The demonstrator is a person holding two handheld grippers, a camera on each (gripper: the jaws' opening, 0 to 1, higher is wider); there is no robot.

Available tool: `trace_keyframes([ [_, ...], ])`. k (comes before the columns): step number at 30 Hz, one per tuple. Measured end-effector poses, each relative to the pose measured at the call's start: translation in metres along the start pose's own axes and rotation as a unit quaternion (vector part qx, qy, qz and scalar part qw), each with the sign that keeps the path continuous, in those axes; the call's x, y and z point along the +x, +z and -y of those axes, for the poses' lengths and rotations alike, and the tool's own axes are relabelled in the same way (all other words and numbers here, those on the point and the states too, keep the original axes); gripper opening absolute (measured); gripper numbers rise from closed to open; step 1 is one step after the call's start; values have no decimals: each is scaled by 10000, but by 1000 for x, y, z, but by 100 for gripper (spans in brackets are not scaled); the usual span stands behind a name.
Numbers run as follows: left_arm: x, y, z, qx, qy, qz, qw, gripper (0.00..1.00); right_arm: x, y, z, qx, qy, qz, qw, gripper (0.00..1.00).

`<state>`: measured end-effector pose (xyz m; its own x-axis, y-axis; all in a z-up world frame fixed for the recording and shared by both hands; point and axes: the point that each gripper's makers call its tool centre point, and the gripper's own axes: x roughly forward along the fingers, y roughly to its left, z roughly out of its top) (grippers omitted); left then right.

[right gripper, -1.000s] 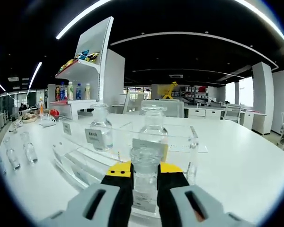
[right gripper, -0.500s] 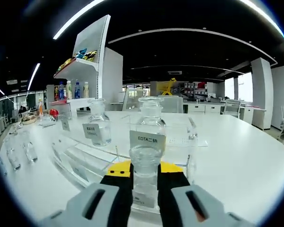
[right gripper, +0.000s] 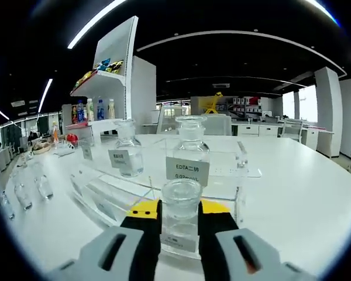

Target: Identify the label on the chemical reagent bottle, grasp the chemical reagent bottle, and place it in the designated position on the reagent rack

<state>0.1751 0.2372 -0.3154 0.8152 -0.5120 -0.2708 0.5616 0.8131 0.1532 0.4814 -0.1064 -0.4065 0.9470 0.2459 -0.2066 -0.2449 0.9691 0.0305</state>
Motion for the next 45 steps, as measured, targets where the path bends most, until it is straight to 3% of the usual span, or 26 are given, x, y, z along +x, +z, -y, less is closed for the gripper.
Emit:
trace_keyframes([
  [8,-1,0,3,7,-40,21,10000,91,-11,2,-8,-50,99,-12,9999,39],
  [12,2,-2,3,-48,-47,26,10000,91,-17,-1,-9,48,258,-11,9997,53],
  [15,4,-2,6,-53,-95,38,9999,91,-31,3,-13,233,390,219,9987,63],
  [19,6,-1,10,-56,-150,70,9998,91,-49,5,-11,169,348,287,9988,77],
  [24,8,3,16,-46,-209,122,9997,91,-77,25,-13,258,490,589,9967,90],
  [28,8,8,22,9,-256,159,9995,91,-108,41,-17,316,642,951,9929,95],
  [32,7,11,25,31,-280,195,9994,91,-140,48,-9,188,450,1032,9935,96],
  [35,7,11,26,40,-297,201,9993,90,-162,48,-2,101,375,1019,9940,97],
  [40,9,15,31,45,-382,265,9989,90,-197,44,5,443,364,1031,9930,97],
  [45,14,16,37,65,-482,275,9984,90,-233,45,15,474,172,1159,9920,97],
])
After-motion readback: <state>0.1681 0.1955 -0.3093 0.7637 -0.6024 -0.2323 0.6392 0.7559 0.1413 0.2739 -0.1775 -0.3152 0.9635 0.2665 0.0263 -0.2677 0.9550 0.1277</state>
